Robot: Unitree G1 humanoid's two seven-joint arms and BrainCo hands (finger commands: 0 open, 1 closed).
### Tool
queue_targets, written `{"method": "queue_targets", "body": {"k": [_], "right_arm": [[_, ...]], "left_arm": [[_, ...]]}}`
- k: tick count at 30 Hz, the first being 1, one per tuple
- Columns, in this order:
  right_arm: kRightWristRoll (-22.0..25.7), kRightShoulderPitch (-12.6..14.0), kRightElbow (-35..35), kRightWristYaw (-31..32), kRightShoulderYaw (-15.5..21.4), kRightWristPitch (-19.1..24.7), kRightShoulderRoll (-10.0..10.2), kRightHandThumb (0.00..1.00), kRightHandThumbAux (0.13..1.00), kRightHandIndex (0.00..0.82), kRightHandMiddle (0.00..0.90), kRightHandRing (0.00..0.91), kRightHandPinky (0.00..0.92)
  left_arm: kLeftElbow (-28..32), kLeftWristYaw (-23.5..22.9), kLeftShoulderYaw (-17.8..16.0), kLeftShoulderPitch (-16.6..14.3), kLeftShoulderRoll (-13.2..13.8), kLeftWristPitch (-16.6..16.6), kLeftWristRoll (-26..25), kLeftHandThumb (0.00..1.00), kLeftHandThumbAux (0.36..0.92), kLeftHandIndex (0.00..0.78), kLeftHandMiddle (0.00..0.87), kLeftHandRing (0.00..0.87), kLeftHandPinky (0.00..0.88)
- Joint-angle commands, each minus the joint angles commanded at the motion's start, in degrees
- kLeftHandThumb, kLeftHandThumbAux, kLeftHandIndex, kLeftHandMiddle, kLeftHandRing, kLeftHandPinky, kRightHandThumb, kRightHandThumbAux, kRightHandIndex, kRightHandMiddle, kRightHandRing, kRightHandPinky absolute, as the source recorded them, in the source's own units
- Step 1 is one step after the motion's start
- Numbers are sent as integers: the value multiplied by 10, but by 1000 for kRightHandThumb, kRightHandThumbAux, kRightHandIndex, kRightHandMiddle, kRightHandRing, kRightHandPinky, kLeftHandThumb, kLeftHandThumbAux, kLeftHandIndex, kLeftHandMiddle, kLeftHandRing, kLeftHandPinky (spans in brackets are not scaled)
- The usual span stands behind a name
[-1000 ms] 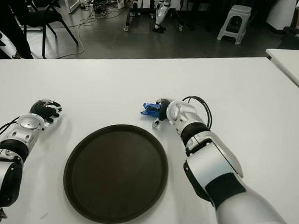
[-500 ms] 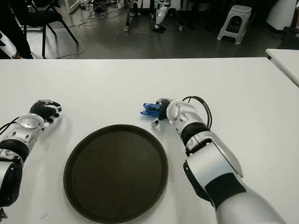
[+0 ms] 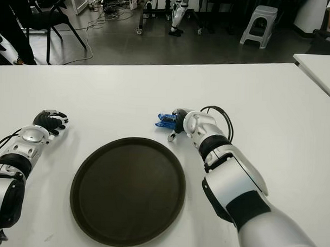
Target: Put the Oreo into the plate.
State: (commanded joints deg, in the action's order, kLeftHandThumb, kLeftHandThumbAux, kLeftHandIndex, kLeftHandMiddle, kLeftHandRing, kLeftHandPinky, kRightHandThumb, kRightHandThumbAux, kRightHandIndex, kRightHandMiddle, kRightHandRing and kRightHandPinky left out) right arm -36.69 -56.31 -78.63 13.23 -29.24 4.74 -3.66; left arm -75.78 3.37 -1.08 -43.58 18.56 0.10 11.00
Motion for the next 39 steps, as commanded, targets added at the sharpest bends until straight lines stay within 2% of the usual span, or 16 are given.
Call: {"method": "queue_targets", "body": {"k": [23,27,30,31,32,33,34,35,36,39], "right_arm": [[-4,2,-2,-11,-1,14,4,0,798,18,49,0,0],[-8,7,-1,-48,-1,14,5,0,817,18,56,1,0],[-3,18,1,-104,9,10,3,0,845,26,79,19,0],[2,22,1,-127,16,10,4,1,866,50,92,45,40],[6,24,0,-140,21,10,5,242,824,175,154,136,166],[9,25,0,-152,26,11,6,329,809,220,176,168,211],[10,26,0,-158,28,11,7,457,785,288,251,260,317],[12,26,0,-164,30,12,8,539,770,331,300,319,385],[13,26,-1,-168,32,12,8,593,759,362,372,394,454],[18,27,-1,-182,40,12,10,652,746,397,488,506,547]], "left_arm": [[2,1,-7,1,-2,-4,-8,674,729,397,151,179,185],[3,3,-6,0,-3,-4,-7,675,728,397,158,187,197],[2,3,-3,-1,-3,1,-4,674,728,397,154,184,191],[2,3,-3,-1,-3,3,-4,674,728,397,149,179,184],[2,2,-3,-2,-3,4,-4,673,728,397,143,173,176],[2,2,-3,-2,-2,5,-4,673,728,397,140,170,173],[2,2,-3,-2,-2,5,-4,673,729,397,137,168,171],[2,2,-3,-2,-2,4,-4,673,729,397,135,167,170],[2,2,-3,-2,-2,4,-4,673,729,397,135,168,172],[2,0,-2,-1,-1,1,-3,673,729,397,136,170,174]]}}
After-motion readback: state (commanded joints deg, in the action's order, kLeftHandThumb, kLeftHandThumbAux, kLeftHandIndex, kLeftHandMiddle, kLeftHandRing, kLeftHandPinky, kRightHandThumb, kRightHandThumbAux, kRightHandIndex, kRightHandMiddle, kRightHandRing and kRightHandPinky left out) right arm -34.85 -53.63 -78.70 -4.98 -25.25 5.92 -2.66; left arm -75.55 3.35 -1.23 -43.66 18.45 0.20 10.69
